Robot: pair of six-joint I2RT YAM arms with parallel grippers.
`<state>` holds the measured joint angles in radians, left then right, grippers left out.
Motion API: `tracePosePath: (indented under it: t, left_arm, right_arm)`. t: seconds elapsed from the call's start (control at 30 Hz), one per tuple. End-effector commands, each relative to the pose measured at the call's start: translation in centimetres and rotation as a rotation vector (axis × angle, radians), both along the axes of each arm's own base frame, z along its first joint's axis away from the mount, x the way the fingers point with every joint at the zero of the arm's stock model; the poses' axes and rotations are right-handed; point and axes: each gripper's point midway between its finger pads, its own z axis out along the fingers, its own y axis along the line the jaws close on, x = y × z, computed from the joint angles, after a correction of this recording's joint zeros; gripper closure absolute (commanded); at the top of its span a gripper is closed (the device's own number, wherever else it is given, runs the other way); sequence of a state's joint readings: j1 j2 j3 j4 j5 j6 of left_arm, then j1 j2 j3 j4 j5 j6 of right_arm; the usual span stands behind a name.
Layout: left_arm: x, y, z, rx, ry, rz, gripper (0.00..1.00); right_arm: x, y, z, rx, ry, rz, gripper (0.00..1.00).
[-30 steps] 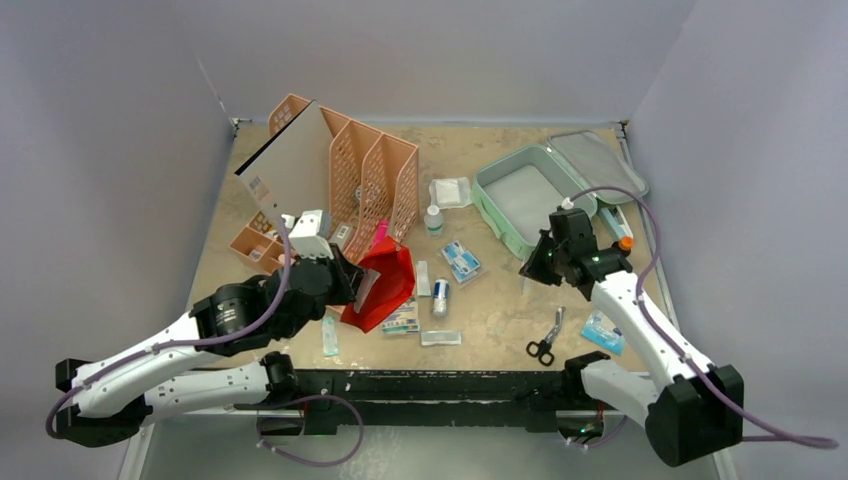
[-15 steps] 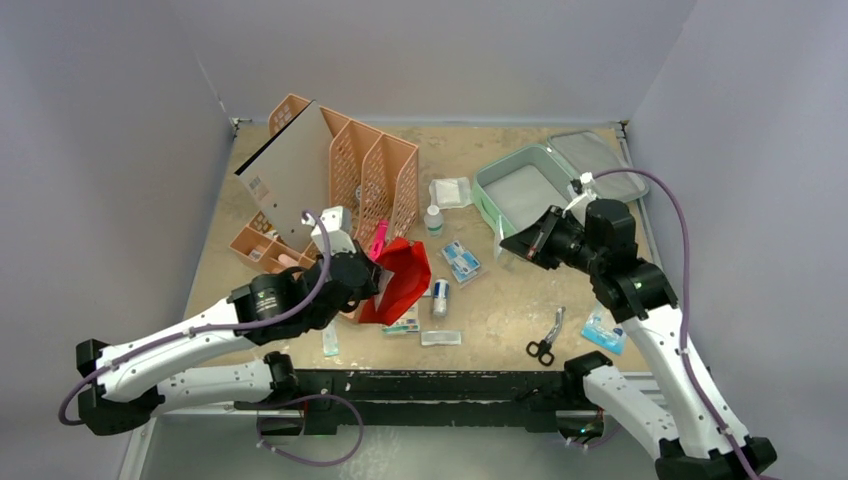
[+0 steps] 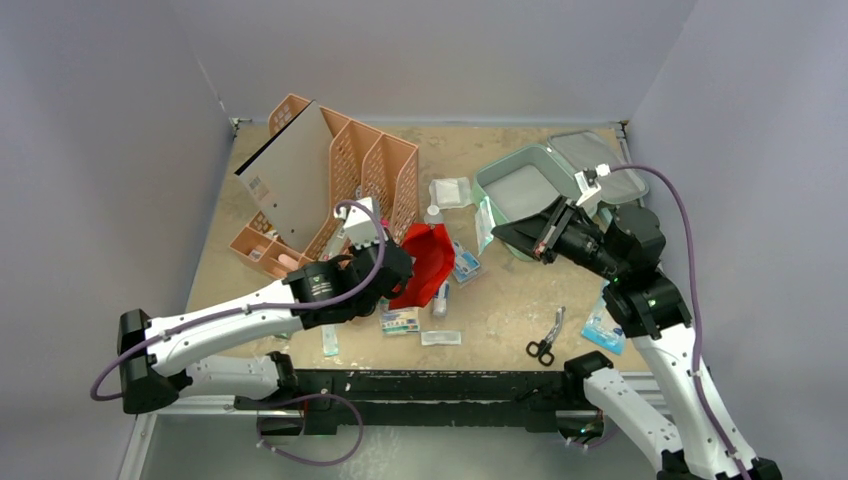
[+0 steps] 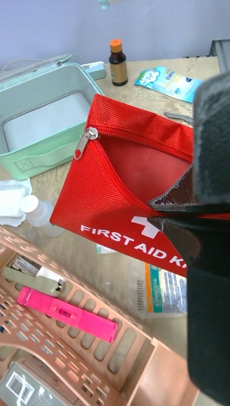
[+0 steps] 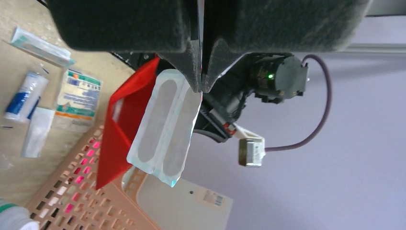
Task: Organize the medicine kit
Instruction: Place the medical item at the medicine pouch.
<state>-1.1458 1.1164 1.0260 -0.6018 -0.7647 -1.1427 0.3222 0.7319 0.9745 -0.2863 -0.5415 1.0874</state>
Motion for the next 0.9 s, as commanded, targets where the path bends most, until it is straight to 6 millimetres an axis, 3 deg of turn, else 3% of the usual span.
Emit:
tracePosePath:
  t: [0.0,0.2,0.43,0.7,0.87]
  left_arm:
    - [1.5,-1.8,2.7,-0.120,-0.049,0.064,1.00]
    - [2.1,-3.5,2.2,-0.194,-0.029,0.093,1.00]
    - [2.5,-6.5,4.0,-0.279,-0.035,0.030,1.00]
    - [2.7,-9.4,5.1,-0.311,-0.034,-0.042,1.00]
    - [2.3,-9.6,5.3,-0.337,-0.015,-0.053,1.00]
  right_arm:
    - [-1.1,0.4,2.3,0.106,-0.059,0.036,1.00]
    - [-1.0,0.6,2.0,0.203,-0.025,0.029,1.00]
    - [-0.7,1.1,-0.5,0.244,0.051,0.035,1.00]
    - [-0.5,1.7,-3.3,0.197,0.093,0.026,1.00]
    - [0.2,1.7,-4.8,0.113,0.075,0.010,1.00]
